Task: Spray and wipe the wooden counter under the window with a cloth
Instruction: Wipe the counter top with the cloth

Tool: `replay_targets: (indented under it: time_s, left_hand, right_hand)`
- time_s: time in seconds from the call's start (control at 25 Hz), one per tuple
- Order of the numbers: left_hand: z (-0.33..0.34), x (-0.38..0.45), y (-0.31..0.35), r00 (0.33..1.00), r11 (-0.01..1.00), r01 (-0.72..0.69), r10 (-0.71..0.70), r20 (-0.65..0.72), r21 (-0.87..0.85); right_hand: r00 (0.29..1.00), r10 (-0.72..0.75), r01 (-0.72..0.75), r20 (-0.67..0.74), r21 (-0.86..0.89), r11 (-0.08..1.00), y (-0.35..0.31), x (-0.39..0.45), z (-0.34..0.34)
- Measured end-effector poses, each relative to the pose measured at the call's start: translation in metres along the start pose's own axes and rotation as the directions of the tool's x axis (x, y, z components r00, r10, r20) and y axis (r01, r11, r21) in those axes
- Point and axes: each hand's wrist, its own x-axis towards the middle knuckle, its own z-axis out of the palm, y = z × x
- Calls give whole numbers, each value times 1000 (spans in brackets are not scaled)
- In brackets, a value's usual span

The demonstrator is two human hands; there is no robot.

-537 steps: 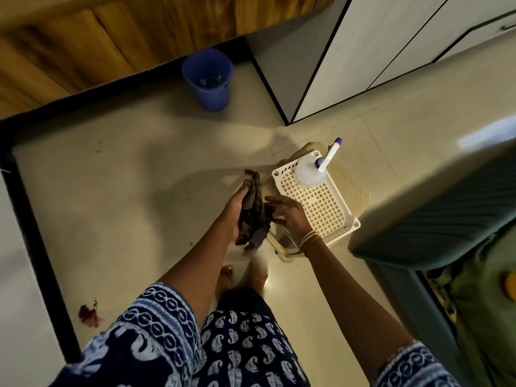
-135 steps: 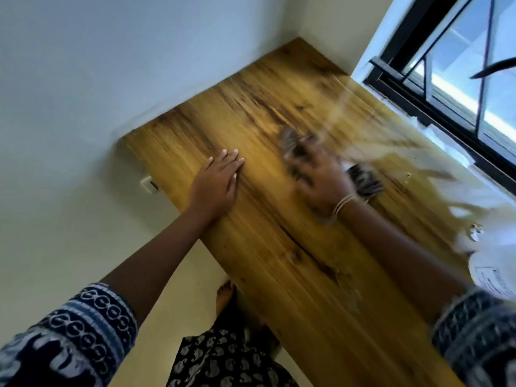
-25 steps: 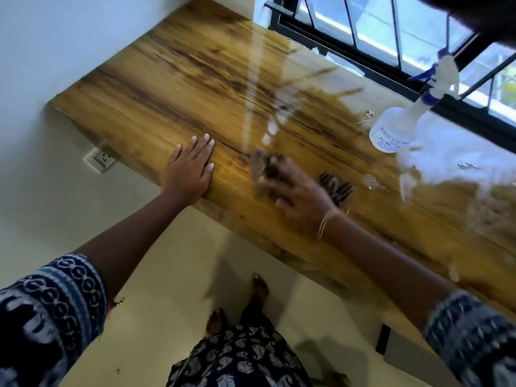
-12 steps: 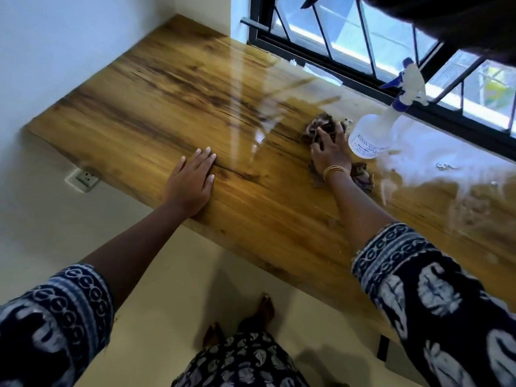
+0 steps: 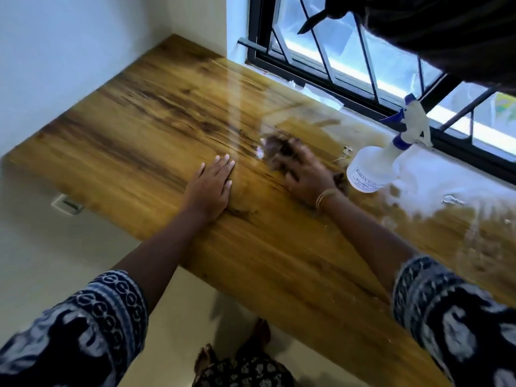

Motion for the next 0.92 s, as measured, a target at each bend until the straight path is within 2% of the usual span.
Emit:
replay_targets:
  time_s: [0.04, 0.12, 0.16, 0.2, 0.24, 0.28, 0.32, 0.36, 0.4, 0.44, 0.48, 0.52, 0.56, 0.6, 0.64, 0.68, 0.72, 0.76, 0.8, 0.88, 0.92]
  left_hand:
    - [1, 6, 0, 1000, 1000, 5, -5, -13, 0]
    - [2, 20, -5, 999, 1000, 20, -20, -32, -2]
    - [2, 27, -8, 999, 1000, 27, -27, -37, -6]
    - [2, 35, -11, 999, 999, 33, -33, -39, -7]
    - [2, 41, -12, 998, 999, 39, -39, -42, -2]
    - [1, 47, -12, 998, 999, 43, -43, -46, 8]
    - [1, 52, -13, 998, 999, 43, -42, -48, 21]
    - [1, 55, -13, 998, 999, 41, -39, -46, 34]
    - [0, 55, -13, 998, 998, 37, -35, -44, 45]
    - [0, 56, -14, 998, 998, 36, -34, -47, 46]
    - [0, 56, -14, 998, 999, 42, -40, -55, 33]
    - [0, 55, -13, 997, 999, 49, -48, -61, 13]
    - [1, 55, -13, 997, 999, 53, -53, -61, 0]
    - [1, 54, -14, 997, 999, 49, -49, -62, 1]
    - [2, 55, -15, 997, 999, 43, -43, -68, 4]
    - [3, 56, -17, 996, 999, 41, -40, -79, 4]
    - [4, 57, -19, 995, 999, 39, -39, -88, 1]
    - [5, 58, -19, 995, 999, 41, -41, -92, -5]
    - [7, 57, -19, 995, 999, 44, -44, -94, -4]
    - [5, 57, -17, 995, 999, 49, -48, -92, 3]
    - [4, 58, -16, 995, 999, 49, -48, -92, 3]
  right_hand:
    - [986, 169, -169, 5, 23, 985, 21, 24, -9]
    - [901, 434, -434, 16, 79, 897, 40, 58, -15]
    - [865, 501, -500, 11, 82, 862, 34, 67, -12]
    - [872, 489, -488, -2, 63, 871, 21, 68, -5]
    - [924, 382, -381, -31, 42, 924, 3, 63, 6]
    - [980, 194, -193, -44, 24, 981, -18, 52, 18]
    - [999, -42, 42, -10, 12, 999, -37, 37, 27]
    - [968, -249, 249, 38, -2, 968, -47, 26, 34]
    - [925, -375, 376, 63, -6, 927, -46, 27, 33]
    - [914, -403, 404, 57, -11, 915, -36, 40, 27]
    - [941, -337, 337, 14, -42, 941, -22, 59, 19]
    - [978, -201, 197, -51, -63, 978, -2, 81, 12]
    - [995, 2, -6, -96, -41, 999, 23, 102, 4]
    - [969, 231, -230, -93, 21, 973, 49, 119, -4]
    - [897, 437, -431, -62, 96, 897, 73, 133, -11]
    - [807, 589, -579, -35, 148, 802, 86, 141, -15]
    - [736, 677, -664, -22, 174, 727, 90, 145, -16]
    - [712, 702, -689, -16, 172, 704, 85, 144, -15]
    - [746, 665, -655, -27, 149, 741, 73, 137, -10]
    - [904, 419, -415, -90, 60, 908, 37, 110, 7]
    - [955, 274, -271, -113, 41, 962, 18, 88, 14]
